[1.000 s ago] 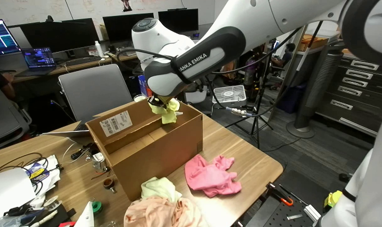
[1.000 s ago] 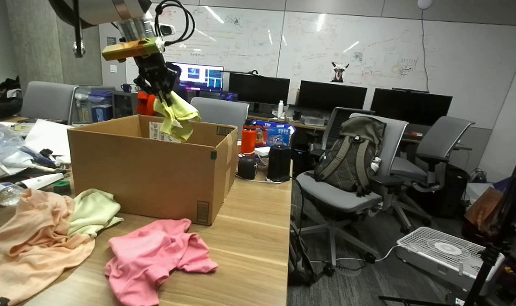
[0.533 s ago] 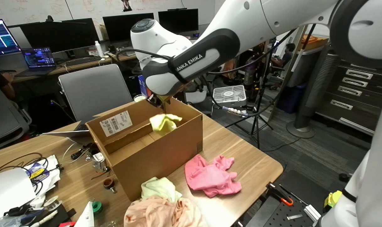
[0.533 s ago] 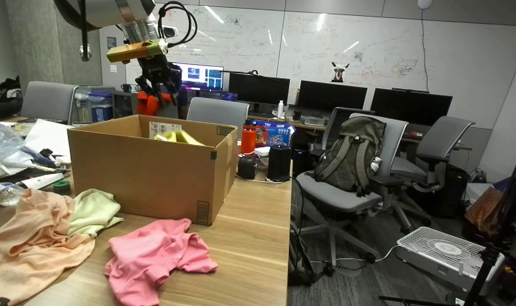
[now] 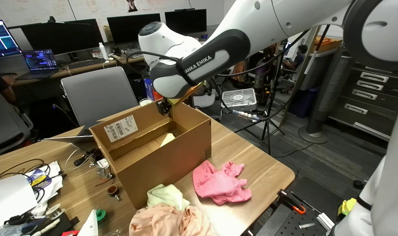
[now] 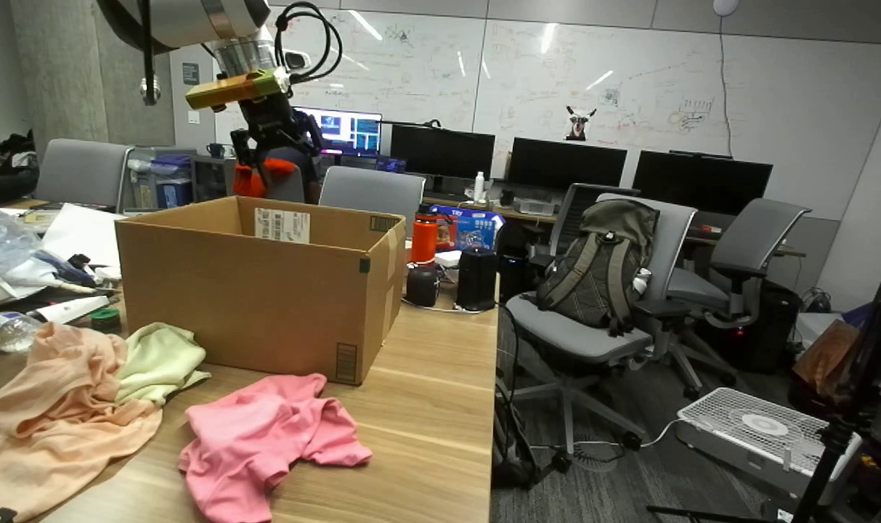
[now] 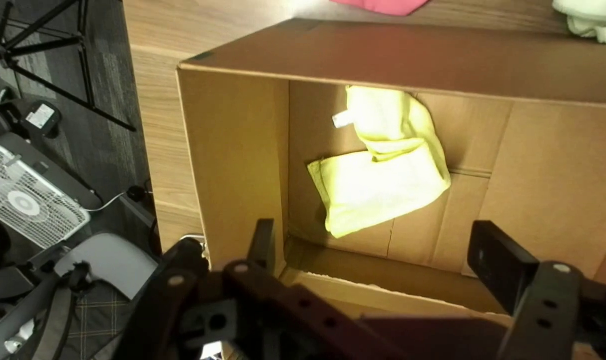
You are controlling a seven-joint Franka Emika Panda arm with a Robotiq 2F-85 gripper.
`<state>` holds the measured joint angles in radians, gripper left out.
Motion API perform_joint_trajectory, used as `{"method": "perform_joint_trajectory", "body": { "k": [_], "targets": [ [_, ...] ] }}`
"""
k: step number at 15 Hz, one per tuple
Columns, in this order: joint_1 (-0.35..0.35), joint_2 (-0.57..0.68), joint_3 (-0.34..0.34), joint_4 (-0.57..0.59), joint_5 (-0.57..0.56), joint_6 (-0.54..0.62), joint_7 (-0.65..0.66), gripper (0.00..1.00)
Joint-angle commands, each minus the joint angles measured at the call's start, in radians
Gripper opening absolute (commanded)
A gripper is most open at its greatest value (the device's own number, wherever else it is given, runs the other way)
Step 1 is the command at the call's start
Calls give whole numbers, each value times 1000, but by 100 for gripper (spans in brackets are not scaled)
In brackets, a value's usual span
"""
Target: Put the yellow towel, the pink and peach shirt in the box and the green towel respectively
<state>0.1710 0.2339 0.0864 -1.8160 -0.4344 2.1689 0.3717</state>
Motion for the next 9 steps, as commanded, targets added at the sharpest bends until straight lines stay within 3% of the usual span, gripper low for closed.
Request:
{"method": "perform_joint_trajectory", "body": {
  "k": [1, 9],
  "targets": [
    [11, -46, 0, -27, 51, -69, -15, 100],
    [10, -169, 26, -119, 151, -189, -10, 100]
  ]
}}
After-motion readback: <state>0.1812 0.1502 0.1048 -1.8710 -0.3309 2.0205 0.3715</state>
